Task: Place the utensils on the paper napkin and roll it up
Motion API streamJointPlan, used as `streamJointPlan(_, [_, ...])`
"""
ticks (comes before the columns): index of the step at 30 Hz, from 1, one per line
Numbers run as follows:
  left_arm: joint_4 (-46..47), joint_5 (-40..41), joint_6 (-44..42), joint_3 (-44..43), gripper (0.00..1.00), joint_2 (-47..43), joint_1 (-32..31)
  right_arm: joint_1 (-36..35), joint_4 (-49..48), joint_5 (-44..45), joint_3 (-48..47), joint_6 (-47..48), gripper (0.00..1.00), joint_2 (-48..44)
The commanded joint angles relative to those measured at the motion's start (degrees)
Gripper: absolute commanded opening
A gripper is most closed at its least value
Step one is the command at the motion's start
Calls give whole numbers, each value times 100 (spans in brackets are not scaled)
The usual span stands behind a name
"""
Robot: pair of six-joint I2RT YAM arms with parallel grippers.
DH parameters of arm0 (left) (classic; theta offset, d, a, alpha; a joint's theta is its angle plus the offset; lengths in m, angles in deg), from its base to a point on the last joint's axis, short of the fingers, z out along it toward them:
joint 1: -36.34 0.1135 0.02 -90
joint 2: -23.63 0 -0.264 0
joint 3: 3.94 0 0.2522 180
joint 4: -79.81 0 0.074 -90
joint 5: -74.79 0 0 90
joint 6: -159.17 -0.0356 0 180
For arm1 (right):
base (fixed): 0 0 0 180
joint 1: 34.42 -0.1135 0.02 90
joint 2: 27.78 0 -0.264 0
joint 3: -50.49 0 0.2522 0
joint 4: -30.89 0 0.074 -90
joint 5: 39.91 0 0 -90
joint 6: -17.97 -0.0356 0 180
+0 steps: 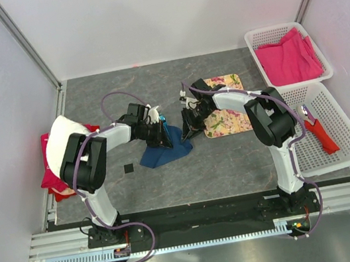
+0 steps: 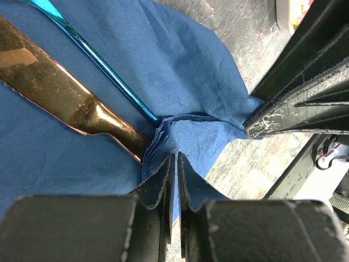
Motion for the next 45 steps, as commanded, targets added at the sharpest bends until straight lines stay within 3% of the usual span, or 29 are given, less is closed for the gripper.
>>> streamJointPlan(1, [-46,353,-266,-76,12,132,-4,-7,-306,-343,-68,-251,22,-178])
streamJointPlan(17, [-90,371,-319,-120,12,106,5,-412,-570,-309,-77,-594,11,234])
streamJointPlan(26, [-292,301,-301,-129,13,-482,23,-403,-570,-63,-42,-647,8,358])
streamJointPlan(35, [-1100,353,-1162,240,16,-1248,32,-403,-570,-10,-68,-673,8,367])
streamJointPlan(45, [-1620,300,-1664,178,14,-958,58,-411,-632,-27,-104,-805,8,340])
